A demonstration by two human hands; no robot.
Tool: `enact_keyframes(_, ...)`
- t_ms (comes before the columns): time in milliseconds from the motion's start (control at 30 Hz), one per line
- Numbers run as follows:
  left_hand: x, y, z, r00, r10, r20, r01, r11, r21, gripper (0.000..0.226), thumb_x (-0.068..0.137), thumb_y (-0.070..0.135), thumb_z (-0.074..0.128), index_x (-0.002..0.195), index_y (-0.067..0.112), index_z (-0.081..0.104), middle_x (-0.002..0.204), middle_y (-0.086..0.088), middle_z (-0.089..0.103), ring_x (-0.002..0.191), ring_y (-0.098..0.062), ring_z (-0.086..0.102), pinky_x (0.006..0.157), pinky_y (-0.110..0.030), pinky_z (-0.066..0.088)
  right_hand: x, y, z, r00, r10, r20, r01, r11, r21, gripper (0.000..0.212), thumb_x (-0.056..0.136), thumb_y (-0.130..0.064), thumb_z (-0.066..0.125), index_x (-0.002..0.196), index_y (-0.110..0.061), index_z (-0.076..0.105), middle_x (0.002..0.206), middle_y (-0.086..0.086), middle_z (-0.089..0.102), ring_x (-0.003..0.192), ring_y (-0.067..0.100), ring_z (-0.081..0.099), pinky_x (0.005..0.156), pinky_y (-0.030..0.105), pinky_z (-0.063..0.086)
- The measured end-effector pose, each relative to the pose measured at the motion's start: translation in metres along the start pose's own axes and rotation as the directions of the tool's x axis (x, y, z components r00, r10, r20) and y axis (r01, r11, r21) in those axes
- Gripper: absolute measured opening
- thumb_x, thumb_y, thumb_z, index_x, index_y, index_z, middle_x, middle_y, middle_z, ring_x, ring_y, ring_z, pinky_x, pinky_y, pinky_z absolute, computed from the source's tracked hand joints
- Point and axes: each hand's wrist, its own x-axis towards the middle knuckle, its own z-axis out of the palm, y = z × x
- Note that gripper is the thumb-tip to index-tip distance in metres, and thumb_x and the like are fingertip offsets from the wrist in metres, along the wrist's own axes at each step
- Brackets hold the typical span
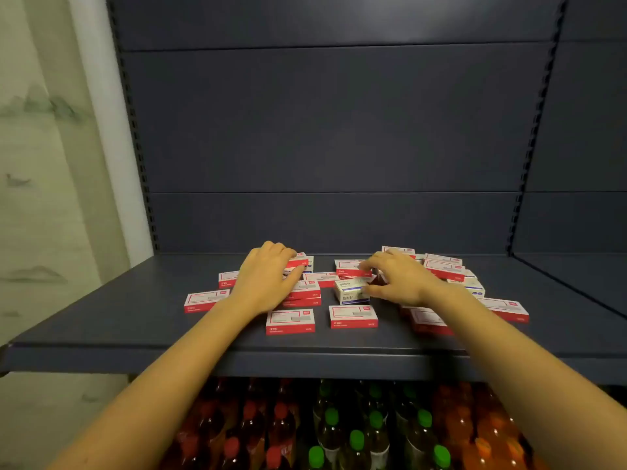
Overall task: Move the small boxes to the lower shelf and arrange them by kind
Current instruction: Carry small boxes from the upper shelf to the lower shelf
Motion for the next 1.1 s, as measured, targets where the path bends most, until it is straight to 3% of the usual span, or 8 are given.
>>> enact_keyframes(233,0.001,-0.021,-0.001,0.998,0.035,0.043,-0.031,0.996,-0.088,0.034,0.091,0.043,0.047,0.112,0.02,0.06,0.12,0.002,0.06,0.11,-0.013,0.048,0.091,-0.029,0.037,0.02,0.003,0.003,0.987,-0.061,0.149,0.073,0.994,-0.08,0.051,0.083,-0.044,0.062,0.128,-0.021,0.052,0.13,0.0,0.052,0.115,0.016,0.046,0.09,0.027,0.04)
enact_keyframes(400,0.001,-0.029,-0.009,0.987,0.035,0.158,-0.011,0.989,-0.149,0.036,0.084,0.043,0.057,0.113,0.022,0.061,0.124,0.004,0.057,0.113,-0.013,0.046,0.091,-0.03,0.038,0.032,0.004,0.006,0.982,-0.069,0.178,0.093,0.988,-0.125,0.055,0.082,-0.049,0.061,0.129,-0.022,0.05,0.129,0.0,0.049,0.115,0.016,0.045,0.092,0.028,0.04)
enact_keyframes(667,0.012,-0.025,-0.007,0.933,0.065,0.353,-0.023,0.992,-0.122,0.047,0.079,0.048,0.063,0.115,0.019,0.062,0.124,-0.001,0.057,0.112,-0.016,0.048,0.09,-0.032,0.041,0.023,0.01,-0.017,0.998,-0.055,-0.024,0.052,0.993,-0.105,0.052,0.078,-0.053,0.063,0.122,-0.027,0.052,0.124,-0.006,0.054,0.109,0.014,0.049,0.084,0.028,0.033)
enact_keyframes(767,0.018,-0.026,-0.004,0.92,0.084,0.384,-0.056,0.995,-0.084,0.046,0.079,0.049,0.062,0.109,0.015,0.063,0.118,-0.004,0.059,0.103,-0.013,0.049,0.087,-0.031,0.043,0.011,0.016,-0.022,0.995,-0.038,-0.09,0.028,0.994,-0.109,0.05,0.077,-0.056,0.062,0.119,-0.028,0.053,0.122,-0.007,0.056,0.107,0.013,0.05,0.084,0.027,0.031)
enact_keyframes(933,0.036,-0.02,-0.011,0.936,0.142,0.323,-0.129,0.99,-0.06,0.046,0.079,0.051,0.06,0.115,0.022,0.055,0.121,0.003,0.053,0.106,-0.009,0.043,0.089,-0.027,0.036,-0.015,0.033,-0.028,0.982,0.02,-0.187,-0.04,0.994,-0.101,0.048,0.077,-0.056,0.062,0.117,-0.03,0.053,0.12,-0.009,0.056,0.105,0.012,0.049,0.081,0.026,0.028)
enact_keyframes(1100,0.053,0.02,-0.015,0.952,0.256,0.17,-0.218,0.953,-0.212,0.043,0.075,0.05,0.064,0.109,0.024,0.058,0.115,0.005,0.056,0.103,-0.009,0.043,0.088,-0.03,0.04,-0.051,0.06,-0.038,0.966,0.12,-0.228,-0.14,0.987,-0.073,0.048,0.077,-0.053,0.064,0.117,-0.03,0.053,0.119,-0.01,0.057,0.098,0.007,0.046,0.08,0.026,0.028)
